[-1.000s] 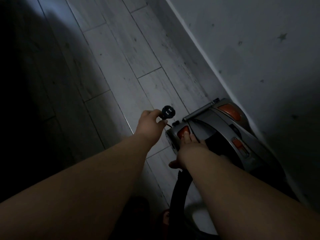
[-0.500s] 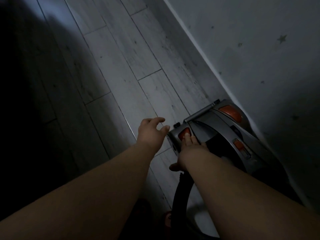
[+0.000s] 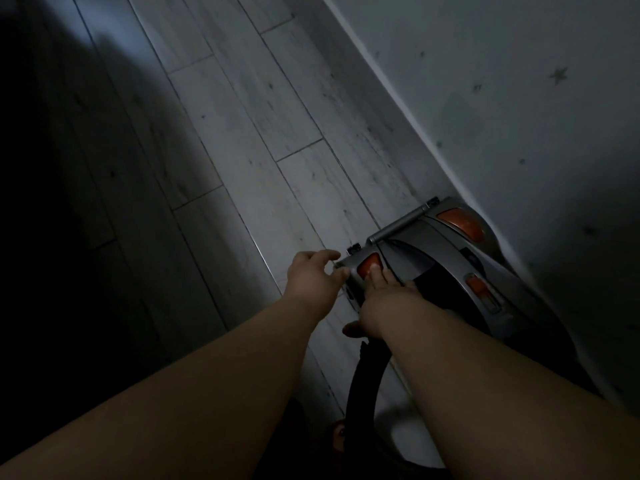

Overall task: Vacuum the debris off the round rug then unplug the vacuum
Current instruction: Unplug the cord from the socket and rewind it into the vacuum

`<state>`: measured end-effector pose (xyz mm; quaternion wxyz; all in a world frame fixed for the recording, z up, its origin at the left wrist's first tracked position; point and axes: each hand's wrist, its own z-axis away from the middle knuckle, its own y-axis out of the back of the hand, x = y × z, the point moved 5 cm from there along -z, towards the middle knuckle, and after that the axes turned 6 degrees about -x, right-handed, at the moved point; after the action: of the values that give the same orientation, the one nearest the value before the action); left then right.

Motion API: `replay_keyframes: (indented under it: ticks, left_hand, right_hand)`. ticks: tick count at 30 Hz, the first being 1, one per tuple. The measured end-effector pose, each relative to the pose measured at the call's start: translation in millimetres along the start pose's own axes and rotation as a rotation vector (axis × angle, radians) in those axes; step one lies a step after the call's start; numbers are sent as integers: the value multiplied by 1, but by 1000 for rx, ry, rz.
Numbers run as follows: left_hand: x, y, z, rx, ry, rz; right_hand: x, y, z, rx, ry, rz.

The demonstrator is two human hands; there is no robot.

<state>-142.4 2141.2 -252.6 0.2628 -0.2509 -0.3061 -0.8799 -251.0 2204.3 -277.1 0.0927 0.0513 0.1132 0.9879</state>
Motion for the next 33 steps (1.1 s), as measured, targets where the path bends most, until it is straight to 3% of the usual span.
replay_keyframes:
  ticks: [4,8,13,18,22,33]
  left_hand:
    - [8,-4,5,-16,-24,-30]
    - [15,-14,15,-45,-23,-51]
    - [23,-49,35,-133,14,-72]
    - [28,-83,51,-240,-31,-222]
    - [29,-101,55,-294,-71,-351]
    - [22,-109,47,-262,-132,-530]
  right_hand:
    - [11,2,5,87,98,-90]
    - [46,4,29,409,216,-160]
    - [97,-9,60,646,101,-135]
    - [137,-28,58,543,-47,-261]
    - [146,-36,55,442,-29,-353]
    - [153,-32,39,485,0,-419]
